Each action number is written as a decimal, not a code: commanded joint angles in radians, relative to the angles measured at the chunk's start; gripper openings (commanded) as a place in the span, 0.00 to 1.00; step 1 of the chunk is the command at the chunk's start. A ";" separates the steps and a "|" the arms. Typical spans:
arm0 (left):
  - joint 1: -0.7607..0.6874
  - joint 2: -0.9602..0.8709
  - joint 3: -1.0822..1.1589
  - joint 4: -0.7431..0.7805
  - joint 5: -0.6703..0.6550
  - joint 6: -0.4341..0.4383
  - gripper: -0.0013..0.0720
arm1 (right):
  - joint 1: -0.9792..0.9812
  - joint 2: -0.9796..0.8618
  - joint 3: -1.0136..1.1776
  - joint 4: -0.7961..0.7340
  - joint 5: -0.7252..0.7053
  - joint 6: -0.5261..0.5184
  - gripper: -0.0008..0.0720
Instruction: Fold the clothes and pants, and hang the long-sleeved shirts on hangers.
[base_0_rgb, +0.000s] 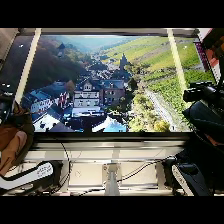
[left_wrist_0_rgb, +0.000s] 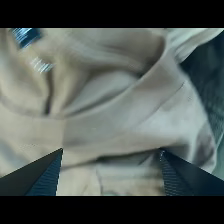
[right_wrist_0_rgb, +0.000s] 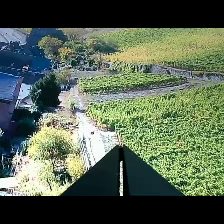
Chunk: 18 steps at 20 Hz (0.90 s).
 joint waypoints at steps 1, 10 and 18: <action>0.001 -0.062 0.000 0.000 0.058 0.000 0.96 | 0.000 0.000 0.001 0.000 0.000 0.000 0.03; 0.001 -0.048 0.000 0.026 -0.034 0.000 0.05 | 0.000 0.000 0.001 0.000 -0.001 0.000 0.03; -0.021 0.381 0.001 0.017 0.043 -0.075 0.05 | 0.000 0.000 0.001 0.000 -0.001 0.000 0.03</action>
